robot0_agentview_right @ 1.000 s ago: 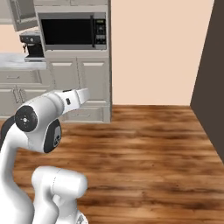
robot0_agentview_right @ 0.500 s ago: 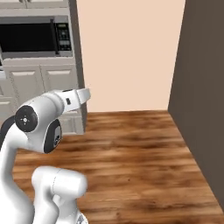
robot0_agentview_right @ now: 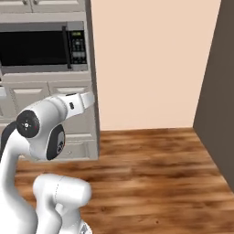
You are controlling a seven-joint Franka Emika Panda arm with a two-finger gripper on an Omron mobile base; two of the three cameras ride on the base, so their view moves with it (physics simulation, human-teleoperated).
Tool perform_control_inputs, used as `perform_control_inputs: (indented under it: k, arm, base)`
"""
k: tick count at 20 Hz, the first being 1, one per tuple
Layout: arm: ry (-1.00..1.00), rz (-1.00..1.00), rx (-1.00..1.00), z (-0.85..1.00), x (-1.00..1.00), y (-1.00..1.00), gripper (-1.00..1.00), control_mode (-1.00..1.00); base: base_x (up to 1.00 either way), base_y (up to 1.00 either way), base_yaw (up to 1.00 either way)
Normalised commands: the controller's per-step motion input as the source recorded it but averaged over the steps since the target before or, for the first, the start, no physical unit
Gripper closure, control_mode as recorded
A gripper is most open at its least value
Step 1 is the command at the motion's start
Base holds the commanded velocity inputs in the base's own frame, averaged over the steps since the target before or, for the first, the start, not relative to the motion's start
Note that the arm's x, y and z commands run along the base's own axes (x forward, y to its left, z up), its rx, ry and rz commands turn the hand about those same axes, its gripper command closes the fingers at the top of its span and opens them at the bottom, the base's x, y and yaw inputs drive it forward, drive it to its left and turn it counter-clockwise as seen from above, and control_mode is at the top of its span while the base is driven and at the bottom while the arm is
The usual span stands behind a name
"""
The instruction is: Open the cabinet directly in front. Then move the liquor and the cup to the dining counter with the candle on it.
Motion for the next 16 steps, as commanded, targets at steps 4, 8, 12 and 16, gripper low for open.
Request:
perform_control_inputs:
  k: [4,8,12,16]
  arm:
    - [0.0,0.0,0.0,0.0,0.0,0.0,-1.0,1.0]
    - [0.0,0.0,0.0,0.0,0.0,0.0,-1.0,1.0]
    - [0.0,0.0,0.0,0.0,0.0,0.0,-1.0,1.0]
    - [0.0,0.0,0.0,0.0,0.0,0.0,-1.0,1.0]
  base:
    - [0.61,1.0,-0.04]
    - [0.23,1.0,-0.03]
    - [0.0,1.0,-0.06]
    - [0.0,1.0,-0.09]
